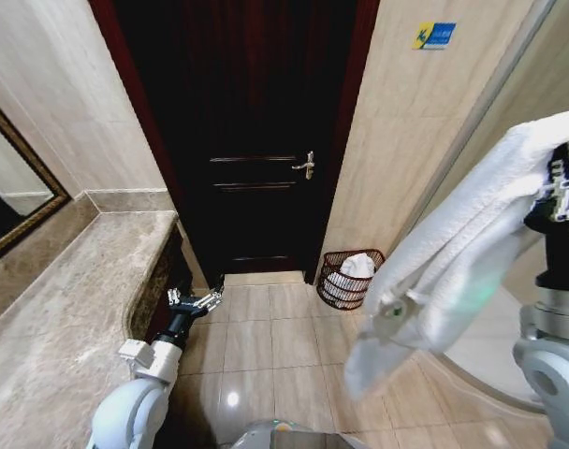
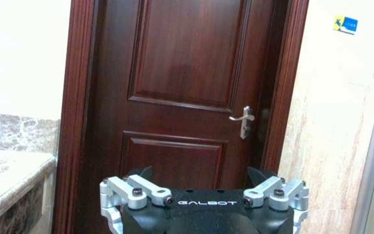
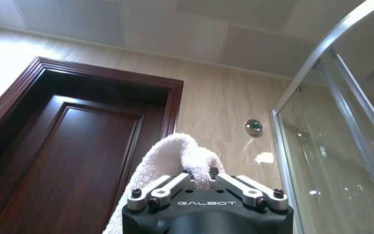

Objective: Discard the used towel into the hamper.

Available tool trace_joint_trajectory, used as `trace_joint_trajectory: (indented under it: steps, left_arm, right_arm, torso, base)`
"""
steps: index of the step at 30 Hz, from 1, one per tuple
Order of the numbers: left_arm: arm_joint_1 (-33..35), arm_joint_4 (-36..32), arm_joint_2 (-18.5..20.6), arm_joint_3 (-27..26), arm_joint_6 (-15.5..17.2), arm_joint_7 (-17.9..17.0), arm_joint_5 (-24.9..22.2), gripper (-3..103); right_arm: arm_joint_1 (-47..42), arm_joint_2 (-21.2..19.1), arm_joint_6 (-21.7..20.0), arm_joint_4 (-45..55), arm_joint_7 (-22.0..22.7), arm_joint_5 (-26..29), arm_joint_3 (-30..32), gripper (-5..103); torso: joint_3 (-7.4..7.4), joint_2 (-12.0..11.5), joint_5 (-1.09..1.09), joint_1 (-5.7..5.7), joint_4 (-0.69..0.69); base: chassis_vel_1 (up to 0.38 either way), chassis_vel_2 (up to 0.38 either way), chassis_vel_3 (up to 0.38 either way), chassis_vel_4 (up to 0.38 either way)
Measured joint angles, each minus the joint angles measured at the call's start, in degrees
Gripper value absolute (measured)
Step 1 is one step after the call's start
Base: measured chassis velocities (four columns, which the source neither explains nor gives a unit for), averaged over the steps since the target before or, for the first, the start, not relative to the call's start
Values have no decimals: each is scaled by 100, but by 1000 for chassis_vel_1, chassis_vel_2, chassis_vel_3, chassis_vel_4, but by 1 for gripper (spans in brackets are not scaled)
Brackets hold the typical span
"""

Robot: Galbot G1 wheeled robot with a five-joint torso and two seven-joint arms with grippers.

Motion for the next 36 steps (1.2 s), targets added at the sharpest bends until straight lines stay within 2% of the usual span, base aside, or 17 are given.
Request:
trace_joint_trajectory:
  steps: [14,26,30,36]
  left_arm:
    - [0,0,0,0,0,0,0,99]
    - [0,0,-1,1,0,0,0,99]
    - [0,0,0,0,0,0,0,99]
    - [0,0,1,0,0,-1,0,99]
  right_arm:
    - [0,0,0,1,-1,0,0,3]
    - [0,0,0,0,1,0,0,3]
    - [0,0,0,0,1,0,0,3]
    - [0,0,0,0,1,0,0,3]
  torso:
    - [0,0,-1,0,0]
    - [0,0,4,0,-2]
    - [0,0,-4,0,1]
    - [6,13,-1,5,3]
  base:
    - [-8,-4,10,9]
    - [-111,-101,102,99]
    - [9,14,-13,0]
    - [15,29,-19,-15]
